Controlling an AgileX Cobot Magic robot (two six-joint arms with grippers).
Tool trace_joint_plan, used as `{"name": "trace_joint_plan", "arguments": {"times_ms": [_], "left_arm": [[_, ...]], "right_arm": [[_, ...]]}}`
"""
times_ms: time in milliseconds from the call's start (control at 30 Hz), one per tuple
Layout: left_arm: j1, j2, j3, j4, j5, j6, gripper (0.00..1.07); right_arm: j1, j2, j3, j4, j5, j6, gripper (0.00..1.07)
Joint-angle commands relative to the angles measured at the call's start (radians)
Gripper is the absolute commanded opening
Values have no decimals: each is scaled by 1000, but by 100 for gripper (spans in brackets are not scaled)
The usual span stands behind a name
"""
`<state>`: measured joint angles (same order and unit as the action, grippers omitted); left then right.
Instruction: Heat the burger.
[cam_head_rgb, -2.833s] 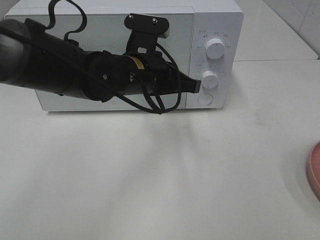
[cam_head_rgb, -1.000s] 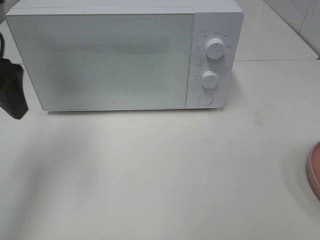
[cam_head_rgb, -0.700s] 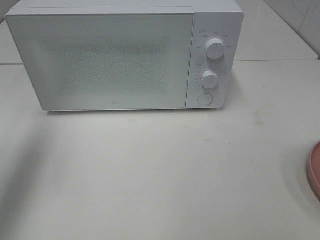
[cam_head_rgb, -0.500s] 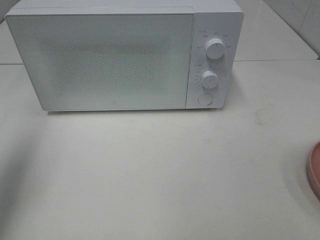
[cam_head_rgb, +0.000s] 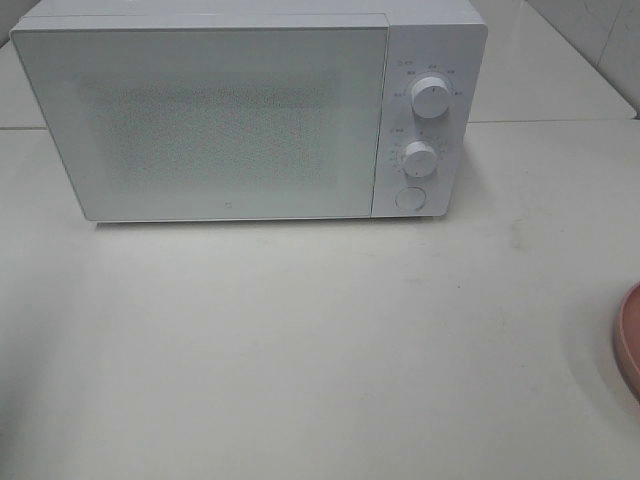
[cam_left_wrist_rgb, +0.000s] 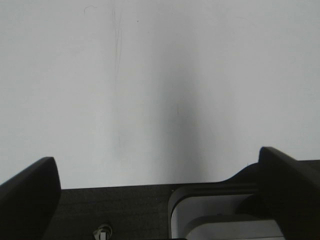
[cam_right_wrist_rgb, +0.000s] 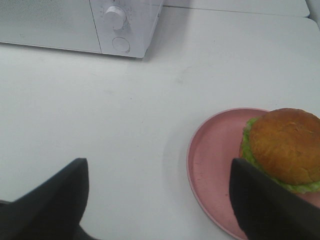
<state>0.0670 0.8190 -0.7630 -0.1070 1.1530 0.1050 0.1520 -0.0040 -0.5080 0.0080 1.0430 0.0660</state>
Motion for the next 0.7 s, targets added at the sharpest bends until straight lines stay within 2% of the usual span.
{"name": "trace_joint_plan", "arguments": {"times_ms": [33,100,167,333,367,567,700], "left_arm": [[2,-141,84,-2,-51,3,100],[2,-170,98,-2,-59,3,100],[2,-316,153,-1,-99,3,100],[2,-451,207,1,-135,4,100],[2,-524,231,1,-148,4,100],[2,-647,250,19,-127,4,100],[2,-802,261,23,-114,2,100]], "right_arm": [[-6,-25,1,3,-5,-3,75],[-6,-25,1,3,-5,-3,75],[-6,-25,1,3,-5,-3,75],[-6,-25,1,3,-5,-3,75],[-6,-25,1,3,-5,-3,75],[-6,-25,1,3,-5,-3,75],[-6,-25,1,3,-5,-3,75]]}}
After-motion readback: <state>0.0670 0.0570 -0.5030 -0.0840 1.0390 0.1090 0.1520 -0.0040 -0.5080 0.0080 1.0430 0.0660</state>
